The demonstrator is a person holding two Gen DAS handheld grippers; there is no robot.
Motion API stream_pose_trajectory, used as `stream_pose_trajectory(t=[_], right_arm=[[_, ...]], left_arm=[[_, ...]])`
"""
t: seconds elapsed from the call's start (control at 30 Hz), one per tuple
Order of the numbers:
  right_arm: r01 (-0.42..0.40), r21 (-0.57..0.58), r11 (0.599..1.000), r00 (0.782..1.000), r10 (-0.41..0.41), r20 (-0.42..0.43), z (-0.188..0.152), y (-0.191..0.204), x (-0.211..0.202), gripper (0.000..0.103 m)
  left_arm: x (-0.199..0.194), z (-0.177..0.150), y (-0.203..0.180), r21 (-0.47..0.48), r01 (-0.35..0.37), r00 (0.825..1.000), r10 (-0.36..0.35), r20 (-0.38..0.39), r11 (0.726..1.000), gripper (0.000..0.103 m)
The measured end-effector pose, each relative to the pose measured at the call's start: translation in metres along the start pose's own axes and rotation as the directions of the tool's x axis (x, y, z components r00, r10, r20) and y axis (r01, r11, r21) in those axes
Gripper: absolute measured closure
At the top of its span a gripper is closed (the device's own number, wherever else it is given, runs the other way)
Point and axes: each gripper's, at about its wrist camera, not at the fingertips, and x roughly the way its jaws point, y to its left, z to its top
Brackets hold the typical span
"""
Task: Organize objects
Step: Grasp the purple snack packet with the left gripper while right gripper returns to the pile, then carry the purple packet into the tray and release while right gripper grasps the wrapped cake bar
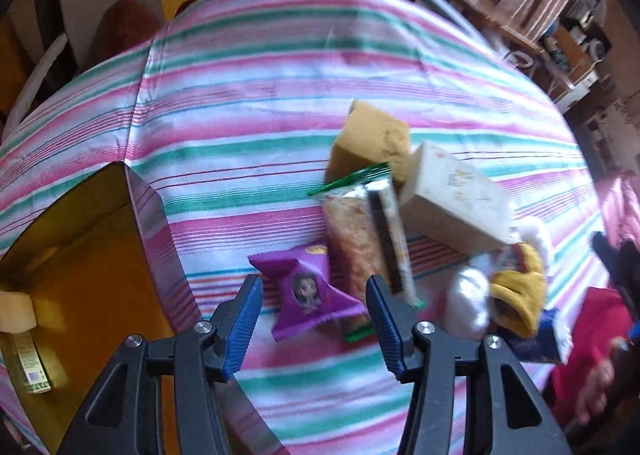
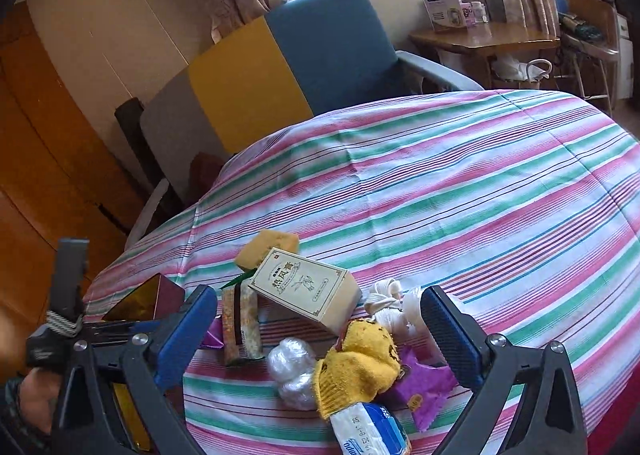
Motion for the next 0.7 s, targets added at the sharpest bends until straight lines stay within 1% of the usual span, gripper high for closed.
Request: stream_pose_trajectory(t=[0.1,0.17,0.2,0.23,0.33,0.4,0.47,0.53,0.57,0.63,0.67,0.7], right_arm=[[-0.006,0.006,1.000,1.000,0.006,0.002,0.000,-0.001,-0.001,0.000],[-0.011,0.008,1.000,1.000,0.011,0.003,0.000,-0.001,-0.002,0.000],[-0.011,0.007,1.000,1.000,0.010,0.002,0.000,0.000,-0.002,0.000],[-0.009,0.006,1.000,1.000,0.009,0.001,0.000,0.000,-0.002,0.000],[-0.011,-0.006,1.000,1.000,0.011,-0.003,-0.001,0.002,-0.001,0.000],[-0.009,-0.024,1.000,1.000,0.009,-0.007,-0.001,0.005,-0.001,0.001],[-0.007,-0.046,0.999,1.000,0.006,-0.011,-0.002,0.008,0.000,0.003],[-0.009,-0.065,0.998,1.000,0.008,-0.019,-0.003,0.012,0.001,0.008],[-0.012,-0.079,0.997,1.000,0.010,-0.021,-0.004,0.014,0.002,0.010],[-0.021,-0.117,0.993,0.999,0.017,-0.035,-0.006,0.021,0.004,0.020],[-0.020,-0.146,0.989,0.999,0.013,-0.046,-0.008,0.026,0.006,0.023],[-0.016,-0.170,0.985,0.999,0.007,-0.054,-0.010,0.031,0.008,0.028]], left_arm=[[0.016,0.002,-0.002,0.003,-0.020,0.999,0.020,-0.034,1.000,0.051],[0.022,0.000,-0.008,0.036,-0.048,0.999,0.048,-0.020,0.998,0.054],[0.023,-0.001,-0.010,0.047,-0.066,0.998,0.066,-0.015,0.997,0.069],[0.025,-0.002,-0.012,0.056,-0.079,0.997,0.080,-0.012,0.995,0.071],[0.014,-0.015,-0.016,0.087,-0.063,0.997,0.059,0.042,0.994,0.072],[0.000,-0.028,-0.017,0.108,-0.053,0.995,0.043,0.094,0.993,0.072],[-0.018,-0.042,-0.012,0.098,-0.022,0.990,0.008,0.139,0.995,0.072],[-0.039,-0.061,-0.006,0.109,0.012,0.982,-0.032,0.184,0.994,0.072],[-0.052,-0.074,-0.003,0.121,0.018,0.974,-0.044,0.221,0.992,0.072],[-0.069,-0.086,-0.001,0.147,0.025,0.960,-0.065,0.273,0.989,0.072],[-0.079,-0.095,0.003,0.161,0.035,0.949,-0.083,0.304,0.986,0.072],[-0.084,-0.101,0.007,0.170,0.038,0.941,-0.093,0.325,0.985,0.072]])
